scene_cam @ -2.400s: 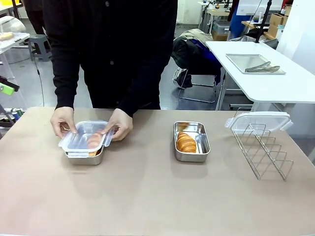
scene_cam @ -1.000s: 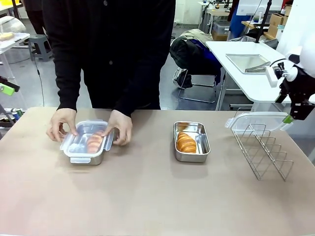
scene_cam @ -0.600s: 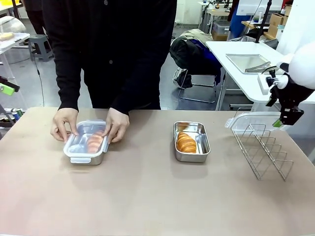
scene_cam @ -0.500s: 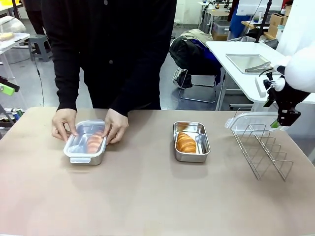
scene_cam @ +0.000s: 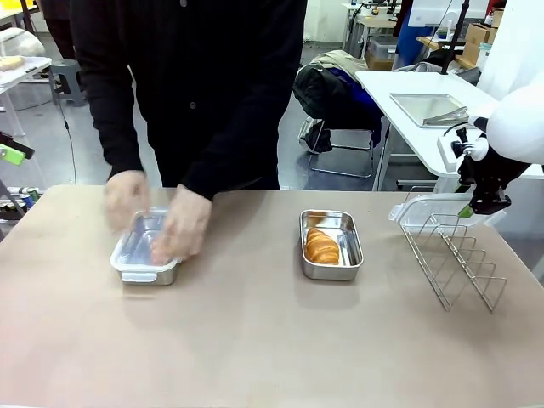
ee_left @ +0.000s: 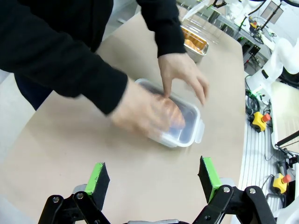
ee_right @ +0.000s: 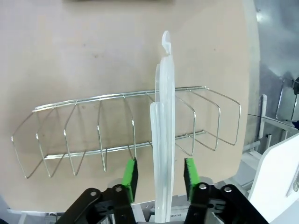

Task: Place the bread in airtight containers.
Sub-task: Pick up one Airtight Container lid and hand it to the human.

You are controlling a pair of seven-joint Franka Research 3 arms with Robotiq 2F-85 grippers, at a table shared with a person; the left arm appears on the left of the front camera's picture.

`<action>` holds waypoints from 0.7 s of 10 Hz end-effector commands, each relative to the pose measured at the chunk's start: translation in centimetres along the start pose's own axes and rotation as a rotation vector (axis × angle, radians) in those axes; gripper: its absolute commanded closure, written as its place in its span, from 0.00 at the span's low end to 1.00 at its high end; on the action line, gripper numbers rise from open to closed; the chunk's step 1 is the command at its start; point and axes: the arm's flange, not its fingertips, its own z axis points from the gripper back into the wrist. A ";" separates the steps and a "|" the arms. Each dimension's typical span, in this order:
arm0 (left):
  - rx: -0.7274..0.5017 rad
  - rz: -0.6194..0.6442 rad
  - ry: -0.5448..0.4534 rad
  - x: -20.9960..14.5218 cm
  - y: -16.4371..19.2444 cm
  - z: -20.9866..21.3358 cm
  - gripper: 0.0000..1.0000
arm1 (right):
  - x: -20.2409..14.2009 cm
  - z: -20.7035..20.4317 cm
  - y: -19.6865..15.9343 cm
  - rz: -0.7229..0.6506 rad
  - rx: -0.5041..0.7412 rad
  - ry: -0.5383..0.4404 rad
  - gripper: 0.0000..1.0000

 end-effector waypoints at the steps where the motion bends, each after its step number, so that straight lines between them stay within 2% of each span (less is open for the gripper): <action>1: 0.001 -0.010 0.007 0.1 -0.1 -0.1 0.00 | 0.1 0.2 0.2 0.026 -0.005 -0.026 1.00; 7: 0.001 -0.010 0.007 0.1 -0.1 -0.1 0.00 | 0.5 0.6 0.6 0.034 0.006 -0.009 1.00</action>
